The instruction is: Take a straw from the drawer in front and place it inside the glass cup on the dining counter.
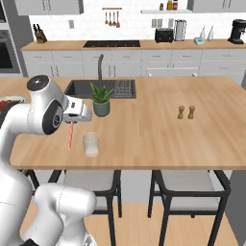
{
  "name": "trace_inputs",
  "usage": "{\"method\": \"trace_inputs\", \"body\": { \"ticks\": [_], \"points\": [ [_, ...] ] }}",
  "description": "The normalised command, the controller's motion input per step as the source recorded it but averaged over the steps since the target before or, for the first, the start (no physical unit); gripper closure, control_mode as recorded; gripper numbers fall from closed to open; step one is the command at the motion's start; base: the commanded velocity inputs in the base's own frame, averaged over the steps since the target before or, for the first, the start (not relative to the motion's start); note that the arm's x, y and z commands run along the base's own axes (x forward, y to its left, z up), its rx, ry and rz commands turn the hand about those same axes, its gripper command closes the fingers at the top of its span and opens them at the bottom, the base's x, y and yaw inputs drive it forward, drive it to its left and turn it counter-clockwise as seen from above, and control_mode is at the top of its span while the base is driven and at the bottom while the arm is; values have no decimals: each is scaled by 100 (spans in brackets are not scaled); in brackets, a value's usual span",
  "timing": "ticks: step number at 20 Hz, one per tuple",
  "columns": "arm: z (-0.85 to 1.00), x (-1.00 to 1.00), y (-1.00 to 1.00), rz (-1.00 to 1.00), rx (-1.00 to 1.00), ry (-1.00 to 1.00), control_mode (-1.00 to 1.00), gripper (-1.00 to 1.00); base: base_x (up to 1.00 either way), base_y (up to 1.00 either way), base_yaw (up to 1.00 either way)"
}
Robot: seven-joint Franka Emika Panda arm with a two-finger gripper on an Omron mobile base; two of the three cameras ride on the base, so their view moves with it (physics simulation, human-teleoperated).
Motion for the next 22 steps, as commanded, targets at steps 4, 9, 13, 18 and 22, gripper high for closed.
{"method": "trace_inputs", "body": {
  "ticks": [4,9,13,18,22],
  "points": [
    [38,-7,-12,25,25,-19,-100,100,0,0,0],
    [11,2,-21,39,31,-20,-100,100,0,0,0],
    [0,37,1,37,28,-12,-100,100,0,0,0],
    [-1,54,25,21,23,-3,-100,100,0,0,0],
    [-26,47,22,14,4,0,-100,100,0,0,0]
  ]
}}
